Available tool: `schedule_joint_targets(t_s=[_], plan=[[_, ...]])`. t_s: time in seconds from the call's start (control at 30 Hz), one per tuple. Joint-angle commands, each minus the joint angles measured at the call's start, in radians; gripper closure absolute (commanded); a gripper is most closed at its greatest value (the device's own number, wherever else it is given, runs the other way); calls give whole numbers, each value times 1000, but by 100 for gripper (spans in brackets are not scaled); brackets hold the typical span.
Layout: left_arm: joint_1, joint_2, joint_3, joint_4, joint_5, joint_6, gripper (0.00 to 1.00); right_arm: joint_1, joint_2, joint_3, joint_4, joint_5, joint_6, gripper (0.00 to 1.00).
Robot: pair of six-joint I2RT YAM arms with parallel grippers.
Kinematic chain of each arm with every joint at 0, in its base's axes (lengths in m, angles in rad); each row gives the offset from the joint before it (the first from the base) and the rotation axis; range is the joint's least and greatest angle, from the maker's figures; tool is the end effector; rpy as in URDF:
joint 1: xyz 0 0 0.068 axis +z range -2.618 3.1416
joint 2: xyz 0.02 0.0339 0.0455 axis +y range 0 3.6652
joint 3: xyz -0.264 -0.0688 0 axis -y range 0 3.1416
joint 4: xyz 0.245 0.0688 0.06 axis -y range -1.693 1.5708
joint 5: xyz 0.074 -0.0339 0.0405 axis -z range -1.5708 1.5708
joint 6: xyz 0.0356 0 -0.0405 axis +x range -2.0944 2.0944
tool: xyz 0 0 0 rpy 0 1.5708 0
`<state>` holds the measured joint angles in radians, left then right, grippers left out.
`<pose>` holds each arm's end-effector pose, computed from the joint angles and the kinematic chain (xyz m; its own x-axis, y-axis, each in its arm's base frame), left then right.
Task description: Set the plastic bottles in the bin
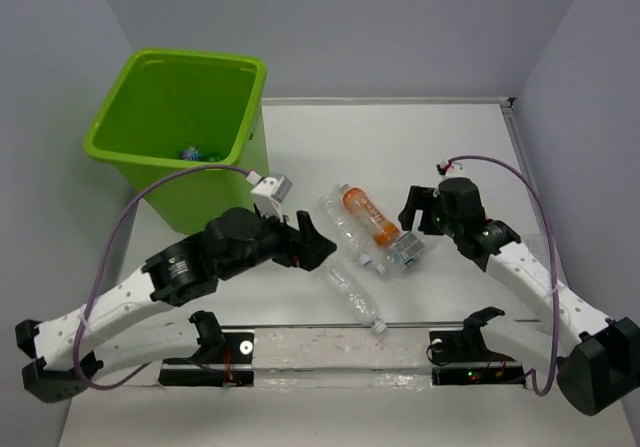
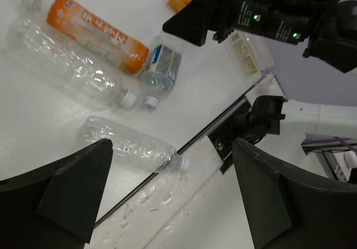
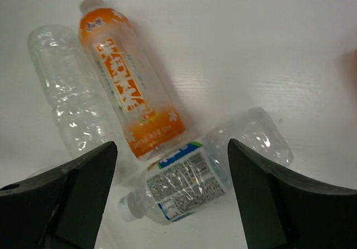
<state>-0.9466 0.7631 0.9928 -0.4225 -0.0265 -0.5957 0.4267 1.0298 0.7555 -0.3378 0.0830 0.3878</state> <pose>0.0953 -0.1306 0.3892 -0.5393 -0.2110 -0.8153 0.5960 0.5883 -0.5465 0.2067 0.0907 0.2683 -0.6168 0.1335 -0.7757 -0.1268 0.9558 0.2654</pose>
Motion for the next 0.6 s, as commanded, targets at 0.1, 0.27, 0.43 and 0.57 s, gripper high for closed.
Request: schedule_joint_targets(t_s=[0.1,0.27,0.43,0.57], plan=[[-334,240,-129,1,-539,-323,1,0,-183,-111,-58,184,236,5],[-363,315,-230,66,-543,-493,1,0,-220,-151,-144,222,299,0],[-363,434,-266,143,-510,-568,1,0,-208,-189,-159,210,339,0],[-363,537,-218,131,-523,-604,1,0,-157,-191,-116,224,349,0]])
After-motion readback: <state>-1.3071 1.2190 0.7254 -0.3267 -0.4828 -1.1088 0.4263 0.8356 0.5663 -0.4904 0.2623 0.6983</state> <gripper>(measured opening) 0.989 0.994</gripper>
